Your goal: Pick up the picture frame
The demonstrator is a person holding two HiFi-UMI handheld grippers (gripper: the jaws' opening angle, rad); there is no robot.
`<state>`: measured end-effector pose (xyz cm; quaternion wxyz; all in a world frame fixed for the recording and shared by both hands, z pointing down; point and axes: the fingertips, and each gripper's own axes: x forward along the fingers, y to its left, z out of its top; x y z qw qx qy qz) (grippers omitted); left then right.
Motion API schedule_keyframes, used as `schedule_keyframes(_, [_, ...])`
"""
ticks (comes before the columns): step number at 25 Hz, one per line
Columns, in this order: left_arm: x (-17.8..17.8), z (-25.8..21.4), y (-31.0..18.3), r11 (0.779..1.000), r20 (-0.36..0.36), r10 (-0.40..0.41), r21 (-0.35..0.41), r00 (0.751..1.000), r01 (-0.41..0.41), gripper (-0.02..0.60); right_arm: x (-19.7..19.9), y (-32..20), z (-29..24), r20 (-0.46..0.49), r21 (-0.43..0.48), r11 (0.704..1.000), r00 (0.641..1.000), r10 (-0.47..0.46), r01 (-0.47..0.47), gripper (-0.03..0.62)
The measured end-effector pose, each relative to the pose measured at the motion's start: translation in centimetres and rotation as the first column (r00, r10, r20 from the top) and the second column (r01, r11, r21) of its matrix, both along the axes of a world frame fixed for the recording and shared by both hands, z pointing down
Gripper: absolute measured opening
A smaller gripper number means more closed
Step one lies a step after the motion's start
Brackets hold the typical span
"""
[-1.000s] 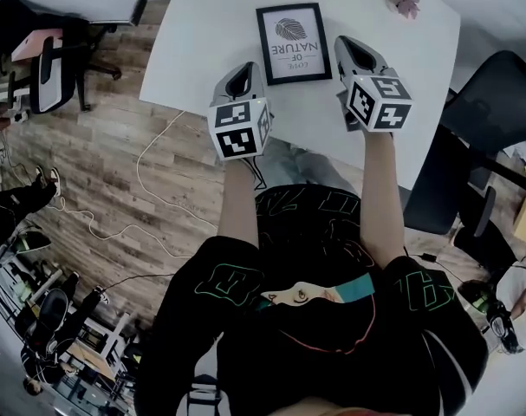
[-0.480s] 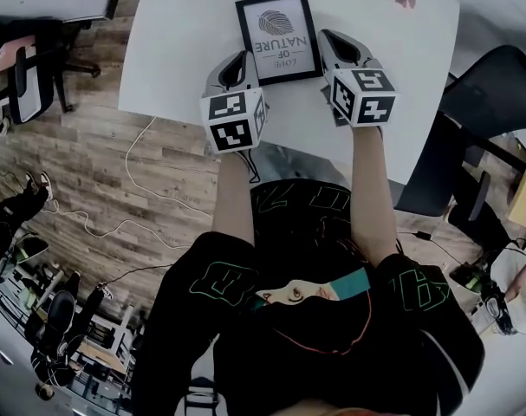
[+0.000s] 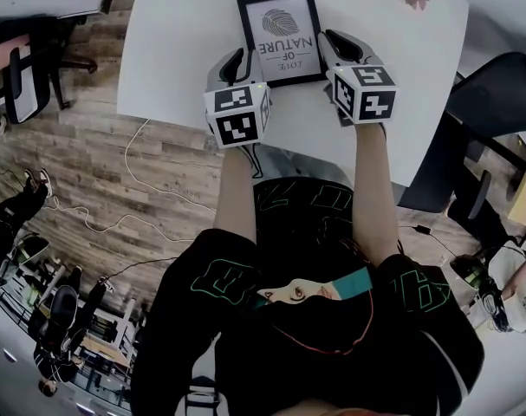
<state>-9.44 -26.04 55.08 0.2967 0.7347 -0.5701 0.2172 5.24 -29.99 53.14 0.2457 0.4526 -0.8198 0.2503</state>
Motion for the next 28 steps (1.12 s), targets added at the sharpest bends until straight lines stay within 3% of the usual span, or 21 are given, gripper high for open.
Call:
schedule_keyframes(7, [-0.1, 1.2, -0.3, 0.997, -0.014, -0.009, -0.078, 1.000, 0.008, 0.095, -0.7, -0.2, 1.6, -0.040, -0.077, 0.997, 0.999, -0.036, 0.033, 0.081])
schedule_keyframes(14, [-0.2, 1.1, -0.9, 0.996, -0.035, -0.023, -0.091, 0.999, 0.020, 0.138, -0.6, -0.7, 2.6, -0.066, -0.118, 0.992, 0.997, -0.041, 0.033, 0.094])
schedule_keyframes(28, [1.0, 2.3, -1.2, 0.990, -0.049, -0.031, -0.138, 0.998, 0.024, 0.113, -1.0, -0.4, 3.5, -0.048, -0.181, 0.983, 0.998, -0.049, 0.040, 0.105])
